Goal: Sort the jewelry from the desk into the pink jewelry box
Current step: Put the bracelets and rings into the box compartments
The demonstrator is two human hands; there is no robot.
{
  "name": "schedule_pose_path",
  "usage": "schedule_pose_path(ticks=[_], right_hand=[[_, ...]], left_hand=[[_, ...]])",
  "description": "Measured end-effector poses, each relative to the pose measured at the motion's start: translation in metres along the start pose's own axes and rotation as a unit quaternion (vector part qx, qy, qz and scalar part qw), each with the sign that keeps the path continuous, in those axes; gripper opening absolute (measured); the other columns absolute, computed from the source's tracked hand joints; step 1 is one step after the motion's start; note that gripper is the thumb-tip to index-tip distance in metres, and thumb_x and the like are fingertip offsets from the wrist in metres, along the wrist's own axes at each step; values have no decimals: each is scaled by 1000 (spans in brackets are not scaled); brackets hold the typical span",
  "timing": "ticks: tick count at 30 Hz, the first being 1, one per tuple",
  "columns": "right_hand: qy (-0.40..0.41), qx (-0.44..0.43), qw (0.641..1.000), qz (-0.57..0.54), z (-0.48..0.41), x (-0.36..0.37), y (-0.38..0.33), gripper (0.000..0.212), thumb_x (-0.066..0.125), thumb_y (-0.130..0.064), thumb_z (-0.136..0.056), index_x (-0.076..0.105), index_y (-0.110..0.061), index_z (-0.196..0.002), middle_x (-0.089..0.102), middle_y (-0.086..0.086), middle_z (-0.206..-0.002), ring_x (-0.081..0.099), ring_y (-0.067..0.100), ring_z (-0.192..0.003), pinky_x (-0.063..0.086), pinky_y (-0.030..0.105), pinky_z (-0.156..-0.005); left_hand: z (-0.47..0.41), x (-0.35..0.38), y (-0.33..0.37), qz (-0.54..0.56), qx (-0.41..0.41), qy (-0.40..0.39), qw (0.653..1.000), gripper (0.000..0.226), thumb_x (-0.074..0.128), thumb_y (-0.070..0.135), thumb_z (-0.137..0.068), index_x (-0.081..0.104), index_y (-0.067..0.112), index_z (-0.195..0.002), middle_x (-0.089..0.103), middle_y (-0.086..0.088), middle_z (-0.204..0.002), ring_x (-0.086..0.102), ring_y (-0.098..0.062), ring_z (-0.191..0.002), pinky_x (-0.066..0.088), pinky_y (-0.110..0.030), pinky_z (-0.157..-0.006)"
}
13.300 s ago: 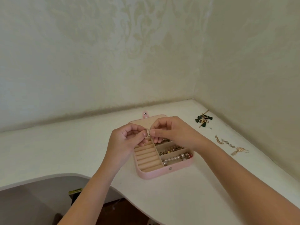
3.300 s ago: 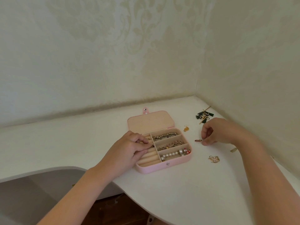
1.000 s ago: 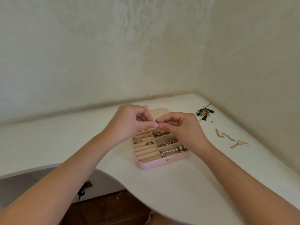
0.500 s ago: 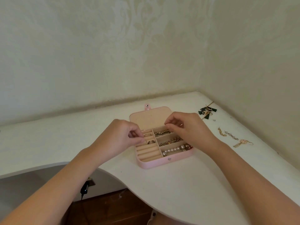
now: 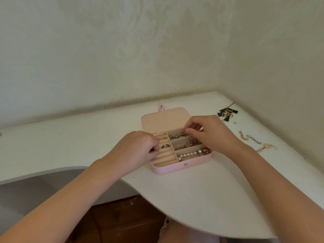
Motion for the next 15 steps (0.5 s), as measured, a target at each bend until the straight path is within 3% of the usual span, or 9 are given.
schedule_pose_path(ticks=[8, 12, 15], right_hand=[[4, -1, 1000, 20, -1, -2, 1, 7, 66, -15, -85, 71, -21, -83, 64, -14, -74, 58, -2, -74, 40, 3, -65], [11, 4, 1000, 26, -1, -4, 3, 9, 66, -14, -85, 71, -21, -83, 63, -16, -74, 57, -5, -73, 38, 1, -63], [23, 9, 999, 31, -2, -9, 4, 10, 65, -14, -85, 71, -21, -83, 64, -17, -74, 57, -7, -73, 38, 1, -64]], left_hand=[[8, 2, 0, 5, -3, -47, 999, 28, 51, 35, -94, 73, 19, -91, 63, 3, -91, 56, -12, -83, 44, -30, -73], [22, 6, -1, 22, 12, -52, 998, 29, 45, 38, -96, 68, 30, -113, 47, 10, -102, 40, -3, -90, 34, -18, -74], [27, 9, -16, 138, -37, -33, 989, 26, 51, 35, -94, 66, 33, -116, 46, 18, -101, 46, 5, -83, 32, -9, -69]])
Point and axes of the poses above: each hand's wrist, its own z-axis away from the middle knuckle, its own x-axis out of the palm, y = z × x, the point moved 5 cm from there along -z, towards the middle knuckle
